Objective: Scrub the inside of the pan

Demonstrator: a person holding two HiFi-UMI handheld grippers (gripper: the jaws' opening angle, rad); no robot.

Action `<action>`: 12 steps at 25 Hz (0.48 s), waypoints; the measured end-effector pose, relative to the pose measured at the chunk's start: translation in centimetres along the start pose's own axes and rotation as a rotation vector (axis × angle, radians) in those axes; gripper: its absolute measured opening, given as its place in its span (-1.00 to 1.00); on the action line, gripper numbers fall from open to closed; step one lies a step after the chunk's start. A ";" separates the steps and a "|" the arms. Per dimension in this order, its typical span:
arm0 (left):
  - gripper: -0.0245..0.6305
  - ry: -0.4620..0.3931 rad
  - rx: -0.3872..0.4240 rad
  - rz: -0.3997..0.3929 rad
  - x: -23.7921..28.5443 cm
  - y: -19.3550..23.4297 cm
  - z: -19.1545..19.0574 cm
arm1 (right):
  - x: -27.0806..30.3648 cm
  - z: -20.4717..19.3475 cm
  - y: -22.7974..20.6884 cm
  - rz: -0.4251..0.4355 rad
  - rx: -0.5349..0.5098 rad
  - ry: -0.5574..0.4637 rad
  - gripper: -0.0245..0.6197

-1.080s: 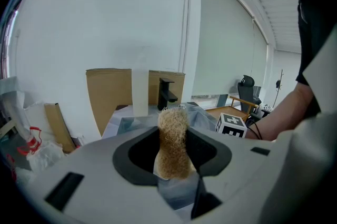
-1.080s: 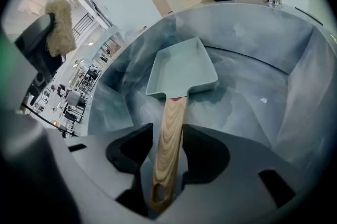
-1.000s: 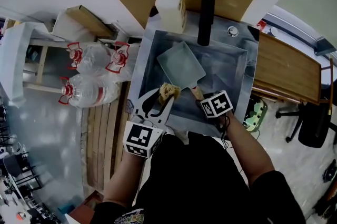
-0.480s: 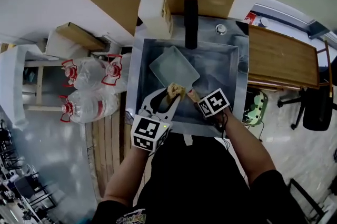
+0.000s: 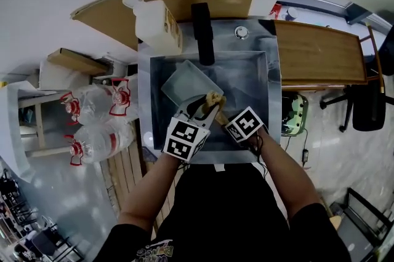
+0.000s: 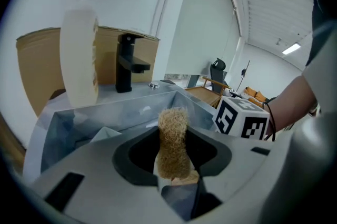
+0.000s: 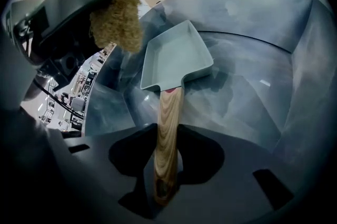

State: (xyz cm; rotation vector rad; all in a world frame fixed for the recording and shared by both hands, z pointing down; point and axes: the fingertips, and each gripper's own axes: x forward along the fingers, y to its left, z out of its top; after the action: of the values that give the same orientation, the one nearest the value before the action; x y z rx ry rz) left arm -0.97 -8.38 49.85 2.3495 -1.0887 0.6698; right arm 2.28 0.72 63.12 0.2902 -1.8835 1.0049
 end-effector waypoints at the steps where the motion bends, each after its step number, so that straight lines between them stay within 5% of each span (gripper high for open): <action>1: -0.46 0.014 0.002 -0.011 0.7 0.1 -0.1 | 0.0 0.0 0.0 0.001 0.001 0.002 -0.52; 12: -0.46 0.191 0.039 -0.066 6.9 1.9 -3.6 | 0.3 -0.2 -0.2 0.015 0.019 0.021 -0.52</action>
State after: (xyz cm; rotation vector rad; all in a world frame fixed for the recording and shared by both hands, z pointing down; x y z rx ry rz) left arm 0.64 -11.30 57.17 2.2889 -0.9182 0.8772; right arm 2.40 0.78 63.48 0.2764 -1.8599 1.0328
